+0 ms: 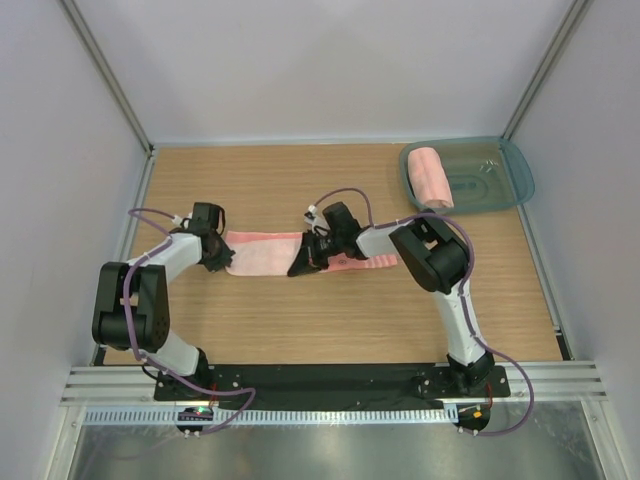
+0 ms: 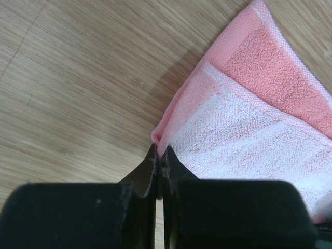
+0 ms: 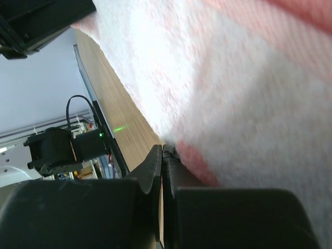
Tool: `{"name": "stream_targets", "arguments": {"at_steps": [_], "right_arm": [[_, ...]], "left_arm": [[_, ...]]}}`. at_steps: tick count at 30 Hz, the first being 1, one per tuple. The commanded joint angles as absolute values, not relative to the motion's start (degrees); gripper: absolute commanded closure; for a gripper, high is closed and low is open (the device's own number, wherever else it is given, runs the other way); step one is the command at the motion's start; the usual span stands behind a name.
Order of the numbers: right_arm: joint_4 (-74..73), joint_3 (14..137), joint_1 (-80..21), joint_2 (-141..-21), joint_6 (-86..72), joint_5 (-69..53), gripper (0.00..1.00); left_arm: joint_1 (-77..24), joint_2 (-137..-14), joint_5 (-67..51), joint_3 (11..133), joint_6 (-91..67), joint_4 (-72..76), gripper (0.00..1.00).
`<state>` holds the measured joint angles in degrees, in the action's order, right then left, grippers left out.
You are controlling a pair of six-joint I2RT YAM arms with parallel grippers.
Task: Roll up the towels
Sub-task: Fold the towel
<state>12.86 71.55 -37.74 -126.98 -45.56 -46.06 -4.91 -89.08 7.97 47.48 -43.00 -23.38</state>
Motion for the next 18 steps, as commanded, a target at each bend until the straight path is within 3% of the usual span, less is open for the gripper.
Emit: {"name": "stream_targets", "arguments": {"at_steps": [1, 11, 18], "right_arm": [[12.4, 67.2, -37.3, -123.3, -42.4, -46.2, 0.99], [27.8, 58.8, -28.3, -125.9, -50.0, -52.8, 0.99], [33.2, 52.4, -24.4, -121.4, -51.8, -54.6, 0.99]], "left_arm": [[-4.4, -89.3, 11.8, 49.4, -41.6, -24.1, 1.00], [-4.2, -89.6, 12.4, 49.9, -40.0, -23.6, 1.00], [-4.2, -90.8, 13.9, 50.7, -39.0, -23.9, 1.00]]}}
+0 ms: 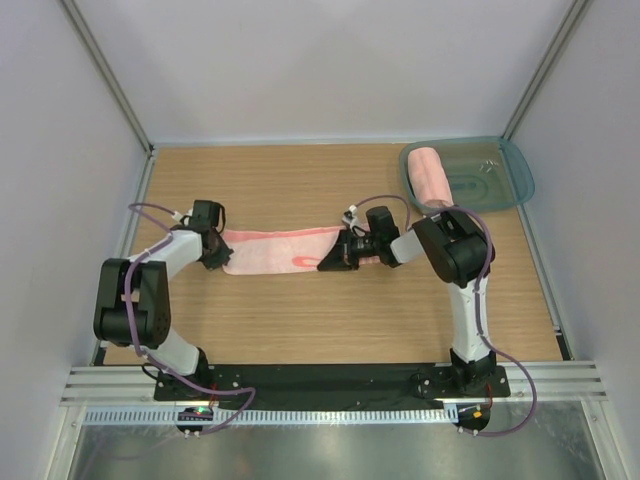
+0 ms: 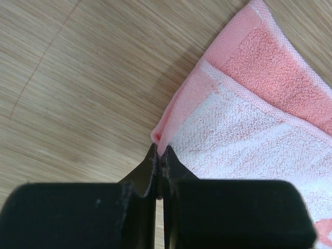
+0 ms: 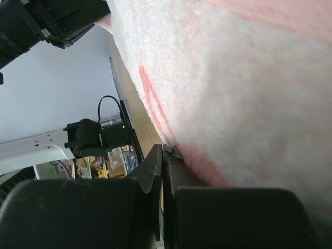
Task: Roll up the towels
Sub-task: Fold the towel
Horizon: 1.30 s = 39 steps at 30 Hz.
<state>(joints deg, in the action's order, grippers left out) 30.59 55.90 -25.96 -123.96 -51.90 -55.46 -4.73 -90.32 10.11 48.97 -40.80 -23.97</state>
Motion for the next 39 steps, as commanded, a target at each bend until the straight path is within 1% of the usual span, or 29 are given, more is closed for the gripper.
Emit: {"name": "stream_targets", "arguments": {"at_steps": [1, 6, 7, 8, 9, 11, 16, 20, 24, 29, 30, 31, 32, 34, 35, 36, 37, 38, 39], "right_arm": [[33.2, 51.8, -23.8, -120.9, -51.8, -54.6, 0.99], [32.4, 46.7, -20.7, -117.4, -51.3, -53.1, 0.99], [30.9, 46.3, -19.8, -115.4, -50.1, -52.2, 0.99], [24.5, 46.1, -19.1, -114.4, -48.3, -49.0, 0.99], [21.3, 46.1, -18.6, -113.2, -44.4, -47.3, 0.99], [14.9, 46.1, -16.8, -110.4, -41.5, -44.4, 0.99], [15.1, 43.9, -13.0, -108.5, -42.6, -43.2, 0.99], [7.4, 43.2, -11.0, -105.5, -40.1, -37.6, 0.99], [1.3, 42.4, -11.1, -97.4, -37.9, -33.1, 0.99], [-12.7, 43.1, -11.1, -82.5, -33.6, -21.8, 0.98], [-13.9, 42.7, -11.0, -80.3, -33.6, -18.5, 0.94], [-14.5, 42.3, -11.1, -78.4, -33.9, -17.7, 0.86], [-14.9, 41.7, -11.0, -75.5, -34.4, -17.3, 0.67], [-14.6, 40.3, -11.1, -73.9, -35.6, -17.6, 0.48], [-14.2, 39.9, -11.0, -73.5, -35.9, -17.7, 0.34], [-14.0, 39.6, -11.0, -73.7, -36.2, -17.3, 0.31], [-13.9, 39.6, -11.0, -74.1, -36.3, -17.2, 0.30], [-13.8, 39.7, -11.1, -74.6, -36.4, -17.0, 0.29], [-13.6, 39.9, -11.0, -75.8, -36.4, -16.5, 0.29]], "left_arm": [[-4.2, -91.0, 14.4, 50.8, -38.9, -23.9, 1.00], [-3.9, -91.1, 14.8, 51.6, -38.8, -24.4, 1.00], [-3.7, -91.1, 14.8, 51.9, -38.8, -24.5, 1.00], [-3.3, -91.1, 14.7, 51.9, -38.8, -24.5, 1.00], [-3.2, -91.1, 14.6, 52.0, -38.7, -24.5, 1.00], [-2.9, -91.1, 14.6, 52.2, -38.5, -24.6, 1.00], [-2.5, -91.8, 14.2, 52.3, -38.6, -24.6, 1.00], [-2.5, -91.9, 14.0, 52.3, -38.5, -24.5, 1.00], [-2.5, -92.3, 14.1, 52.4, -38.4, -24.5, 1.00], [-2.5, -92.2, 13.3, 52.6, -38.1, -24.4, 1.00], [-2.5, -92.1, 13.1, 52.6, -38.1, -24.4, 1.00], [-2.5, -92.1, 12.8, 52.6, -38.1, -24.6, 1.00], [-2.5, -91.8, 12.7, 52.7, -38.1, -24.8, 1.00], [-2.5, -91.8, 12.2, 53.0, -38.3, -25.7, 0.86], [-2.5, -91.6, 12.1, 53.4, -38.5, -26.2, 0.79], [-2.5, -91.0, 11.5, 53.6, -38.8, -26.5, 0.73], [-2.5, -90.4, 11.3, 53.6, -39.0, -26.9, 0.57], [-2.5, -89.9, 10.9, 53.7, -39.2, -27.3, 0.48], [-2.5, -88.6, 10.7, 53.9, -39.6, -28.0, 0.42]]}}
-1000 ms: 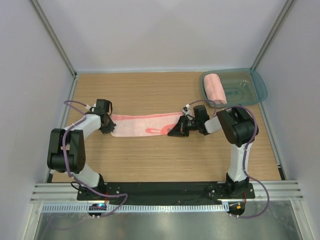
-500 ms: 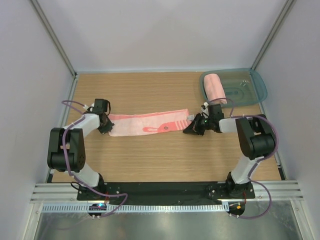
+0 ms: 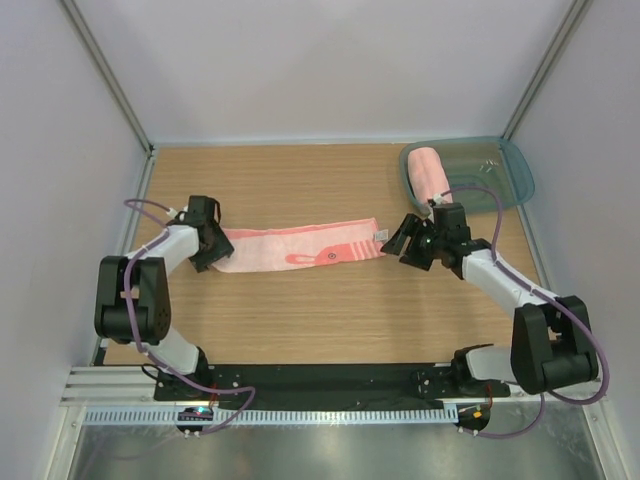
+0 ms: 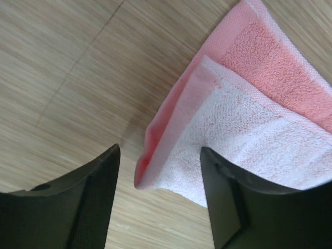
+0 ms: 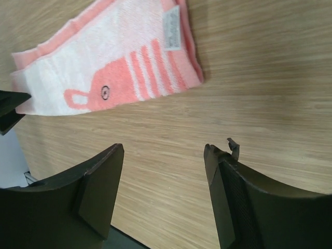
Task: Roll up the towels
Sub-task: Fold the towel
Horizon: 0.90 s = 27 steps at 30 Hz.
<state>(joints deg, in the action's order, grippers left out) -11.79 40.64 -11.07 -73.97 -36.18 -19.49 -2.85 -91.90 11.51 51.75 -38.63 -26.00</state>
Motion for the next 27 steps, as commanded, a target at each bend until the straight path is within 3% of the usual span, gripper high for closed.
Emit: {"name": "stream_targets", "arguments": {"at_steps": [1, 4, 12, 17, 27], "right_arm": [[-13.2, 40.0, -11.0, -76.5, -36.7, -16.4, 0.30], [-10.8, 39.8, -11.1, -79.2, -37.4, -16.3, 0.30], [-5.0, 41.9, -11.1, -87.7, -37.9, -16.0, 0.37], [-4.0, 43.9, -11.0, -92.3, -37.7, -15.4, 0.42], [-1.8, 46.9, -11.0, -98.9, -38.4, -15.6, 0.60]], "left_arm": [[-2.5, -88.1, 10.1, 54.2, -40.0, -28.6, 0.33], [-2.5, -85.2, 9.4, 55.9, -40.3, -31.5, 0.24], [-2.5, -75.7, 9.4, 63.5, -36.4, -42.7, 0.15], [-2.5, -72.4, 11.0, 70.5, -28.1, -51.9, 0.14], [-2.1, -66.4, 12.1, 62.3, -24.3, -46.8, 0.14]]}}
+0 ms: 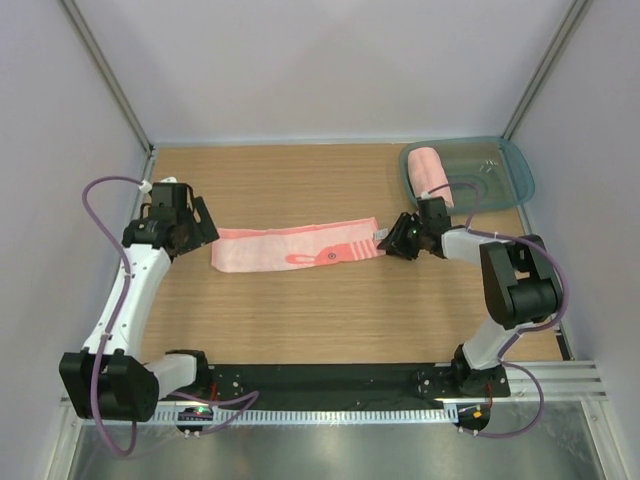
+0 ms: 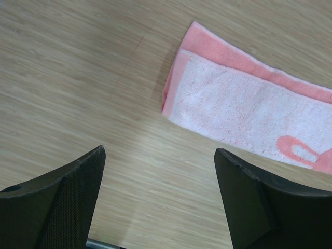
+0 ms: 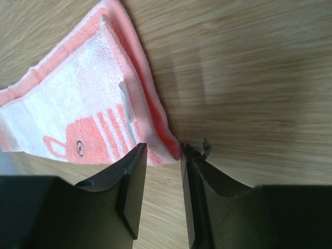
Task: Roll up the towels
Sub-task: Fold the towel
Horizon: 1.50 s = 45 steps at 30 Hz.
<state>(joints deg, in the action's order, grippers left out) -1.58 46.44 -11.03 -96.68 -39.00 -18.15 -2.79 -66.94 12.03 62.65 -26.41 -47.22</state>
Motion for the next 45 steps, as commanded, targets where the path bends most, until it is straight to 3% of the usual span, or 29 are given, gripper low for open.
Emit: {"name": "stream_targets", "arguments": {"at_steps": [1, 13, 22, 28, 37, 45], "right_arm": [[-1.6, 47.0, -11.1, -99.1, -38.6, -15.6, 0.61], [-6.5, 47.4, -11.1, -95.7, -37.1, -12.5, 0.99], [-20.1, 46.1, -11.0, -81.0, -33.8, -2.2, 0.99], [-22.4, 50.1, -11.3, -76.6, -32.1, -6.9, 0.99], [-22.9, 62.3, -25.7, -81.0, -30.7, -7.9, 0.99], [-24.0, 77.2, -36.3, -92.4, -30.9, -5.2, 0.99]], "left_arm": [[-2.1, -66.4, 12.3, 62.3, -24.3, -46.8, 0.14], [-1.8, -66.4, 12.8, 62.0, -24.3, -46.8, 0.15], [-1.8, -66.0, 11.3, 61.8, -24.6, -46.8, 0.15], [-1.8, -66.1, 10.4, 61.7, -24.8, -46.6, 0.15], [-1.8, -66.1, 10.2, 61.6, -24.9, -46.6, 0.15], [-1.8, -66.3, 10.7, 61.7, -25.1, -46.9, 0.16]]}}
